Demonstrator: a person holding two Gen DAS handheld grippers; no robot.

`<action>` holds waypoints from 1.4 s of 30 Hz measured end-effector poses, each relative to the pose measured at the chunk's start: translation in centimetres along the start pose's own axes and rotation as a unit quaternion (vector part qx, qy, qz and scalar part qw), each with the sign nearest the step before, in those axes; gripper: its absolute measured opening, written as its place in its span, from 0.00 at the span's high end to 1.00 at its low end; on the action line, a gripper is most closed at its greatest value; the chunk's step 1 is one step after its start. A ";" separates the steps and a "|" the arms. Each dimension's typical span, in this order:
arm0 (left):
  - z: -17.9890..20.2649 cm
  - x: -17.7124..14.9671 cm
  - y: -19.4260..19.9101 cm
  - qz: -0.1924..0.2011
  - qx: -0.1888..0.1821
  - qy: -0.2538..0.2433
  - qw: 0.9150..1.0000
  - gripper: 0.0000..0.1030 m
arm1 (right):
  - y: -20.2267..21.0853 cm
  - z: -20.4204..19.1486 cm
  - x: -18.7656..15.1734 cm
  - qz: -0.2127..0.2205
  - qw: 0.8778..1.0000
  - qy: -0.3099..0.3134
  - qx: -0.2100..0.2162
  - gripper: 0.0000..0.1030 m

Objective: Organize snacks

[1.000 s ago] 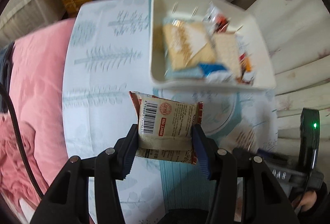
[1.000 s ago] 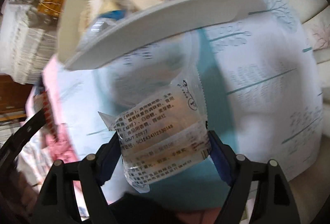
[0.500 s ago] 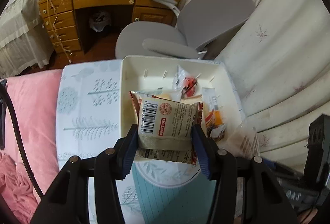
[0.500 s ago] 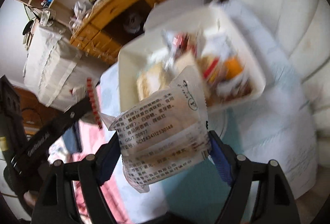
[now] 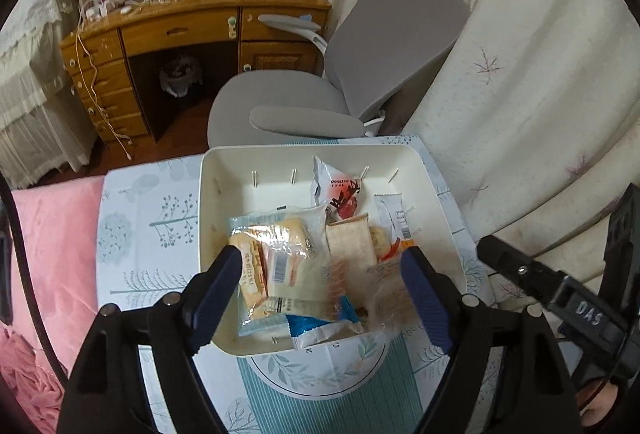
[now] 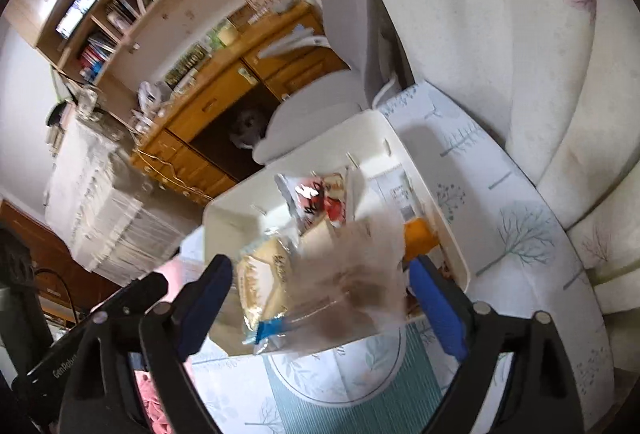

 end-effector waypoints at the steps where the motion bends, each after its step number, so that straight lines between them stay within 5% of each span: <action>1: 0.2 -0.1 0.2 0.001 0.006 0.000 1.000 0.20 | 0.4 0.1 0.2 0.004 1.000 0.001 0.002 0.07; 3: 0.3 -0.6 0.8 0.003 0.018 0.006 1.000 0.12 | 1.0 0.5 0.3 0.004 1.000 0.005 0.003 0.06; 11: 0.1 -5.4 2.7 0.012 0.070 0.068 0.995 0.11 | 1.1 2.6 -3.4 -0.052 0.997 0.064 -0.002 0.06; 18: -0.3 -13.6 4.7 -0.022 0.114 0.162 0.980 0.11 | 1.3 5.0 -10.2 -0.151 0.980 0.128 -0.001 0.06; 25: 1.2 -18.5 9.5 -0.027 0.148 0.167 0.974 0.11 | 5.8 4.7 -14.2 -0.195 0.962 0.191 -0.006 0.06; 33: 4.2 -19.5 14.8 0.009 0.163 0.121 0.979 0.00 | 13.9 0.4 -15.2 -0.132 0.956 0.261 -0.014 0.00; 42: 4.0 -19.9 18.1 0.051 0.179 0.112 0.976 0.00 | 17.8 -0.5 -16.5 -0.078 0.969 0.230 -0.042 0.00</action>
Point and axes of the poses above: each gripper's, at about its wrist camera, not at the fingertips, and y roughly against the way its jaws point, z to its right, x to its top, the point moved 8 cm from there along -y, roughly the way its jaws point, and after that the axes turned 4 degrees about -z, right-handed, at the moved point
